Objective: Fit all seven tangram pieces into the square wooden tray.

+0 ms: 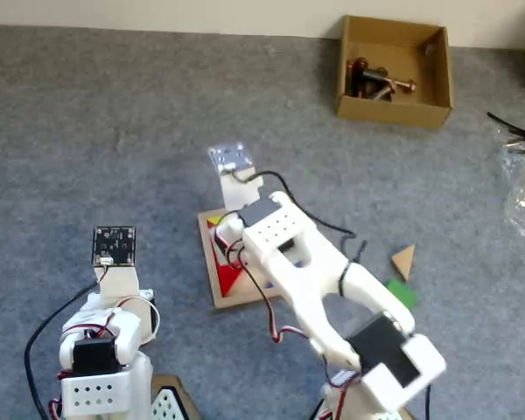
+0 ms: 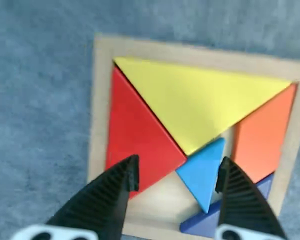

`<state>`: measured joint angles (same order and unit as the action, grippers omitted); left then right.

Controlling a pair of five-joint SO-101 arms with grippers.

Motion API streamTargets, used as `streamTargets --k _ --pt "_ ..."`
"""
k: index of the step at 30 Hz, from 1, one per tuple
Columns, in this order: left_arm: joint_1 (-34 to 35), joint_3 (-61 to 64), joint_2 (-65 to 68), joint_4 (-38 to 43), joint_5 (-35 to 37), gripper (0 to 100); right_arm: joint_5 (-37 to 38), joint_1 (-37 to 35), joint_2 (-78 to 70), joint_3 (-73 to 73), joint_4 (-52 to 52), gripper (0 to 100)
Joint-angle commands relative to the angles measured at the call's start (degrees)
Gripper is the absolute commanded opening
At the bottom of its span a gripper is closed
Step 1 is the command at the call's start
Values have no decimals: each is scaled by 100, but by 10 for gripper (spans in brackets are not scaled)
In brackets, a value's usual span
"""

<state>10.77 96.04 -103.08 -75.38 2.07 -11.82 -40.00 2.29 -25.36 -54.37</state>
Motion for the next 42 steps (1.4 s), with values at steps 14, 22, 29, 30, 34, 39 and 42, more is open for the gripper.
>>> streamTargets --k 14,22,29,30,34,39,42 --pt "48 119 40 -44 9 5 53 -119 752 -945 57 241" --pt "48 119 40 -44 9 5 97 -110 752 -936 92 63" --pt "48 119 40 -44 9 5 97 -66 743 -945 92 5" --pt "48 119 40 -44 9 5 88 -66 743 -945 66 4" --pt "48 119 40 -44 9 5 70 -66 743 -1156 66 4" --pt "48 119 40 -44 9 5 70 75 743 -1323 75 4" --pt "48 119 40 -44 9 5 88 303 743 -1314 101 4"
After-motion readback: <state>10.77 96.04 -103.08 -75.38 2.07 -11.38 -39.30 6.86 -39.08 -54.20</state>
